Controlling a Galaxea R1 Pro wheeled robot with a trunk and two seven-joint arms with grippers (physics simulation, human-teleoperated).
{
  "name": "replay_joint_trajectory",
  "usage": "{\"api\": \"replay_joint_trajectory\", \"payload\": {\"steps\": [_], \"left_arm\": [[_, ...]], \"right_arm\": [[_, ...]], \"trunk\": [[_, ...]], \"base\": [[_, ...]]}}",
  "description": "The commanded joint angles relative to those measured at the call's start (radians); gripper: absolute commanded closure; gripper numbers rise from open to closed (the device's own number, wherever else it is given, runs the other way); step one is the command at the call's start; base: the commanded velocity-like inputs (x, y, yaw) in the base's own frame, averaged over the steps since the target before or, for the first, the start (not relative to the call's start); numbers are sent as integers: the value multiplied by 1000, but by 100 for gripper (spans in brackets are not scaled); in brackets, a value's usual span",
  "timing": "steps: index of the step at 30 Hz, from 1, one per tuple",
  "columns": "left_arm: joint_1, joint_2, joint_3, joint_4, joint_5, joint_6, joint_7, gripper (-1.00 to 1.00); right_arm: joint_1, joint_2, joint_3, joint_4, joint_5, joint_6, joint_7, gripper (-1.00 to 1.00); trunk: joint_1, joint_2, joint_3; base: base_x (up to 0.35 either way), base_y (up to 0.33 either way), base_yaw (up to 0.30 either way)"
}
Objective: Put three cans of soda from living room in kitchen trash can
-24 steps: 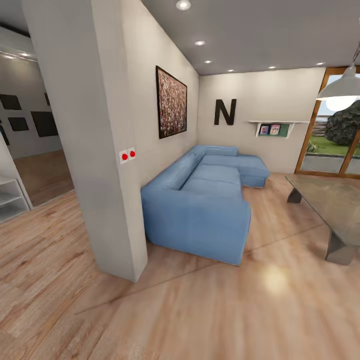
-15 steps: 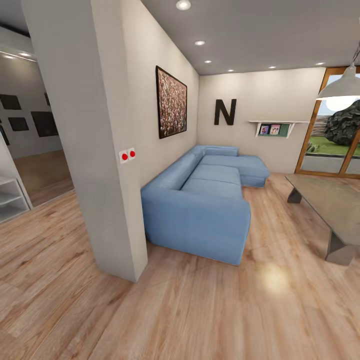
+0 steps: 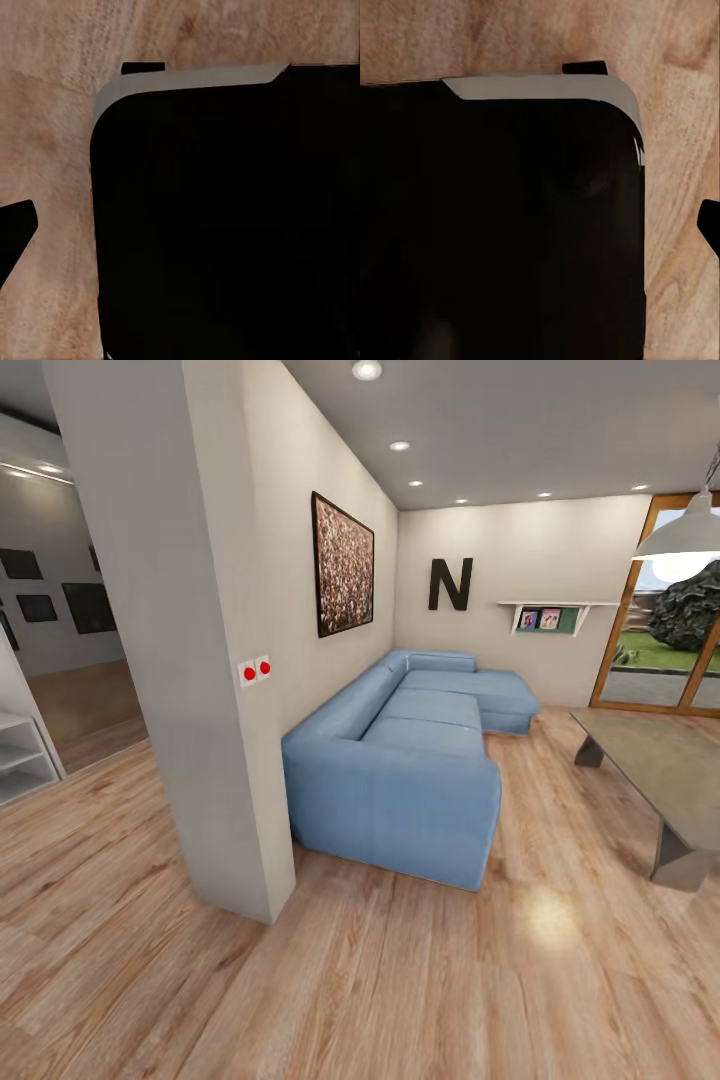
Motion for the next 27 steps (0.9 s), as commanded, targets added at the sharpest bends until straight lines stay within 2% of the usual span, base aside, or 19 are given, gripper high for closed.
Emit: {"api": "replay_joint_trajectory", "payload": {"steps": [1, 8, 9, 10, 11, 12, 13, 14, 18, 20, 21, 23, 26, 27], "left_arm": [[-6, 2, -2, -6, 1, -2, 6, -100], [-46, 9, -2, -45, 5, -6, 32, -100], [-116, 8, -3, -410, 5, 3, 33, -100], [-117, 9, -3, -468, 5, 9, 33, -100], [-117, 9, -4, -606, 5, 27, 33, -100], [-115, 10, -5, -673, 4, 39, 33, -100], [-107, 11, -6, -801, 4, 67, 33, -100], [-100, 11, -6, -862, 4, 83, 33, -100], [-65, 13, -5, -1084, 6, 129, 29, -100], [-48, 13, -5, -1166, 6, 141, 18, -100], [-37, 14, -4, -1225, 6, 151, -3, -100], [-25, 15, 0, -1316, 7, 184, -100, -100], [-21, 16, 15, -1359, 7, 212, -208, -100], [-19, 17, 47, -1375, 7, 220, -264, -100]], "right_arm": [[-6, -1, 6, -6, 5, -6, -6, -100], [-46, -20, 45, -46, 19, -45, 17, -100], [-117, -27, 131, -296, 17, -179, 85, -100], [-118, -30, 132, -327, 16, -181, 93, -100], [-121, -39, 131, -394, 13, -181, 106, -100], [-122, -43, 130, -427, 12, -178, 111, -100], [-125, -53, 129, -496, 10, -157, 118, -100], [-125, -59, 127, -536, 9, -136, 122, -100], [-123, -93, 87, -741, -6, 2, 168, -100], [-121, -106, 57, -852, -14, 68, 221, -100], [-118, -113, 21, -959, -19, 117, 285, -100], [-108, -117, -53, -1132, -22, 184, 379, -100], [-97, -117, -88, -1200, -23, 225, 413, -100], [-91, -117, -102, -1219, -24, 241, 424, -100]], "trunk": [[0, 0, 0], [0, 0, 0], [0, 0, 0], [0, 0, 0], [0, 0, 0], [0, 0, 0], [0, 0, 0], [0, 0, 0], [0, 0, 0], [0, 0, 0], [0, 0, 0], [0, 0, 0], [0, 0, 0], [0, 0, 0]], "base": [[0, 0, 0], [0, 0, 0], [0, 0, 0], [0, 0, 0], [0, 0, 0], [0, 0, 0], [0, 0, 0], [0, 0, 0], [0, 0, 0], [0, 0, 0], [0, 0, 0], [0, 0, 0], [0, 0, 0], [0, 0, 0]]}}
